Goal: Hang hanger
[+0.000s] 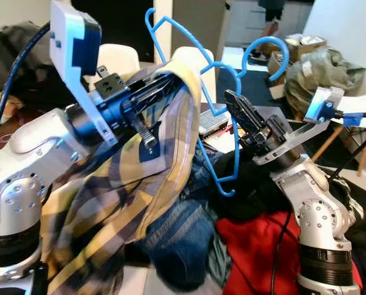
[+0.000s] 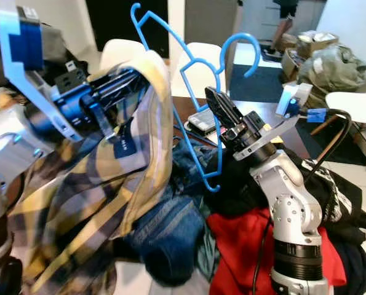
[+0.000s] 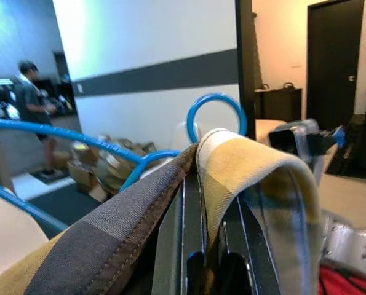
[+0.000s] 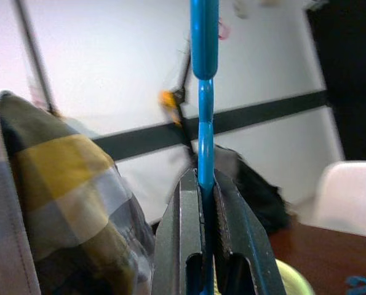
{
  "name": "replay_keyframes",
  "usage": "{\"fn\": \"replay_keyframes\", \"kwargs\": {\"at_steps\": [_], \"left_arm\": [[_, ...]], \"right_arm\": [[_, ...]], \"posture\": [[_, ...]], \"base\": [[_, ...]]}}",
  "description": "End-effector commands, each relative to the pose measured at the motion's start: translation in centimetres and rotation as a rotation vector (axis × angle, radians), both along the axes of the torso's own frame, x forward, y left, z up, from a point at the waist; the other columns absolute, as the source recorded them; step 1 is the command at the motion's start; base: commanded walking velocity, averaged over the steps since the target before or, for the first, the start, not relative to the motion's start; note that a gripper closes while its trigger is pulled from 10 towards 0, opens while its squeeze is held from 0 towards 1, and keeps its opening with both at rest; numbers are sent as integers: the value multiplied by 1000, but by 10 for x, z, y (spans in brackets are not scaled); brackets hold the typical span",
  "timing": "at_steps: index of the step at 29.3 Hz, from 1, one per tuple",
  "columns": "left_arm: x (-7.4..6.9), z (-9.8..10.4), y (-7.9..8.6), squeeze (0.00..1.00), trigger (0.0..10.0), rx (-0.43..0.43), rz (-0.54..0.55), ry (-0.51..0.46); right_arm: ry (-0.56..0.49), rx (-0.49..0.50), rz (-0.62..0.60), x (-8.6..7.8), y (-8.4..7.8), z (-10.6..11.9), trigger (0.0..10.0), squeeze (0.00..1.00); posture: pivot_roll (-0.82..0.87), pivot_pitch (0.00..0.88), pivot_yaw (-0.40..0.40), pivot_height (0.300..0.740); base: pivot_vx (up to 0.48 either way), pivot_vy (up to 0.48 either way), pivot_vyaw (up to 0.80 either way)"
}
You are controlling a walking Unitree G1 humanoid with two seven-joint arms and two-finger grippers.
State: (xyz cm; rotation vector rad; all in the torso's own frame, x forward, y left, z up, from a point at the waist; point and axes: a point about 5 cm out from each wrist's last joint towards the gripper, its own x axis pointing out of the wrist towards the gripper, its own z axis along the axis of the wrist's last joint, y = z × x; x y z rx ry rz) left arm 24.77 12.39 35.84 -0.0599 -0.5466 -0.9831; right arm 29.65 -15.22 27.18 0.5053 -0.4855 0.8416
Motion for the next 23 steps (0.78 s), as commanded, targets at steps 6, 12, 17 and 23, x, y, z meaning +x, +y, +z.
{"fn": "replay_keyframes", "kwargs": {"at_steps": [6,12,17,23], "left_arm": [[-8,11,-7,0,10000,-55,-62,-47],[-9,13,-8,0,10000,-91,-78,-39],[5,-10,-22,0,10000,-75,-99,65],[14,-30,-35,0,10000,-62,-126,147]], "right_arm": [[4,26,-38,1,-11,2,10000,0],[9,22,-59,1,-13,1,10000,0],[85,-26,-213,10,-30,-11,10000,0],[154,-29,-347,17,-49,-20,10000,0]], "posture": [[48,0,-29,740],[44,0,-23,740],[23,0,-9,740],[-3,0,5,740]], "base": [[-447,0,0],[-450,0,0],[-452,0,0],[-452,0,0]]}}
